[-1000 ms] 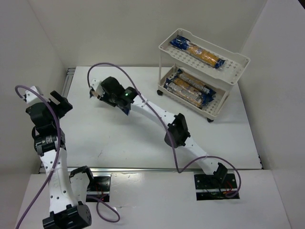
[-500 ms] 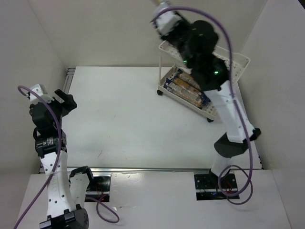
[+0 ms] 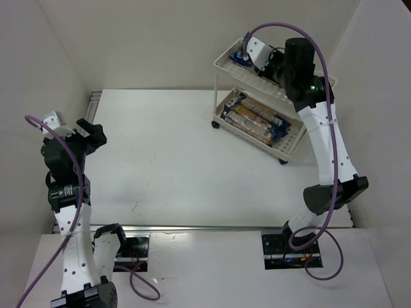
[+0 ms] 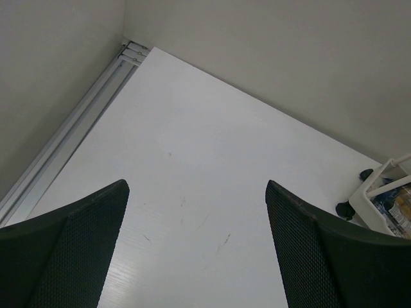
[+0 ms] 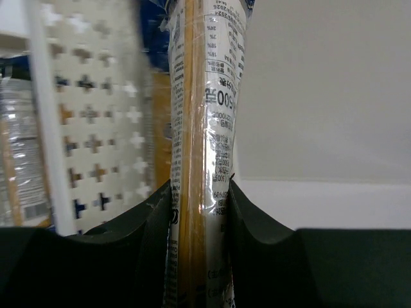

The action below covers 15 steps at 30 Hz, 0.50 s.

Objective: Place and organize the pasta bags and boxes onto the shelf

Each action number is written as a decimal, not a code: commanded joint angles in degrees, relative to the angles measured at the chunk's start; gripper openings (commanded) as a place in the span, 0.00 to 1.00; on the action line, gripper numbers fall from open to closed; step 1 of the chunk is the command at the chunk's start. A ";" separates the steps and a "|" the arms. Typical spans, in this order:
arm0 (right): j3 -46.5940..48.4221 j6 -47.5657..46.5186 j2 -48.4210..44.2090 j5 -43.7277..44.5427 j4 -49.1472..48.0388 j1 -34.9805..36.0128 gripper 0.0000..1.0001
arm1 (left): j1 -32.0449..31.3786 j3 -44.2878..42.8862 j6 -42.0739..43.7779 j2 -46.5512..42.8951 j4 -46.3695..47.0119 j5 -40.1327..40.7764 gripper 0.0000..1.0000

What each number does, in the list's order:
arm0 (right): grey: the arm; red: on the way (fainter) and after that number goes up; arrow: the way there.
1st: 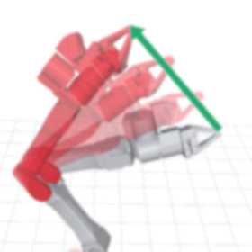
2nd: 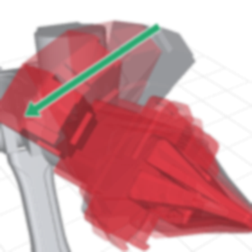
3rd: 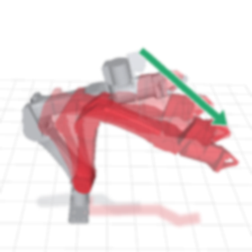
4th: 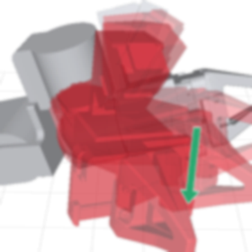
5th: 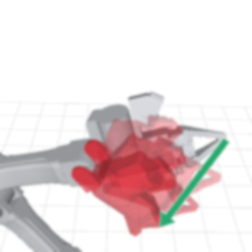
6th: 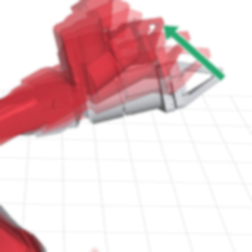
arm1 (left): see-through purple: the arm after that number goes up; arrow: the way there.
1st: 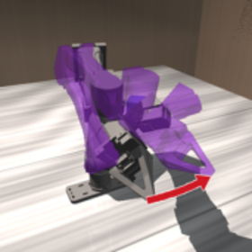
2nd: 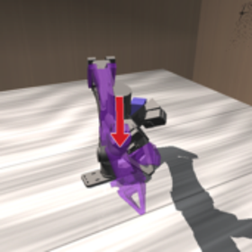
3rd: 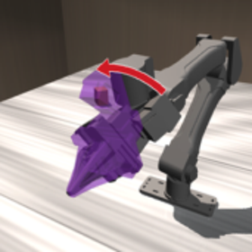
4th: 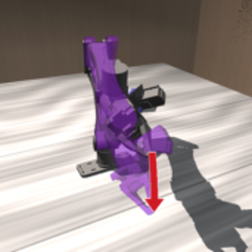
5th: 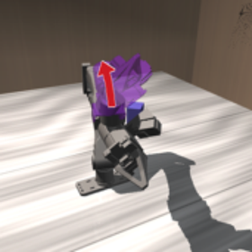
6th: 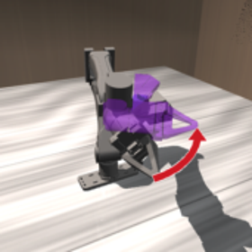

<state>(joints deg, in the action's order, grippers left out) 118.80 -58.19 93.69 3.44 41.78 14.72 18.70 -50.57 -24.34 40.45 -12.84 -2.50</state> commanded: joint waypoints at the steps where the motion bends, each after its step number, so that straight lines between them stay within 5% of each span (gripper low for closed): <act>1: -0.58 -1.13 -5.89 -8.44 -6.36 -1.79 0.00 | -0.33 0.03 -1.15 -1.25 3.09 -1.10 0.94; 8: -8.14 -1.04 -6.94 -5.55 -11.54 -3.12 0.02 | -0.33 0.55 -1.15 -1.77 3.09 -1.10 0.94; 10: -9.11 -1.04 -7.46 -5.03 -12.95 -3.12 0.38 | -0.33 0.56 -1.15 -1.77 3.09 -1.10 0.94; 11: -10.59 -0.26 -7.47 -4.24 -14.08 -3.12 0.68 | -0.33 0.56 -1.15 -1.77 3.09 -1.10 0.94; 12: -11.31 -0.25 -7.47 -3.28 -17.14 -3.12 0.79 | -0.33 0.56 -1.15 -1.77 3.09 -1.10 0.94; 15: -12.46 0.97 -8.61 0.51 -23.38 -3.12 0.86 | -0.33 0.56 -1.15 -1.77 2.56 -1.10 0.94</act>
<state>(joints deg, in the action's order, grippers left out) 106.06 -58.00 90.30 -0.08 34.48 11.97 18.55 -50.19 -24.36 39.48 -12.78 -2.85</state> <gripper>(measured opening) 0.844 0.938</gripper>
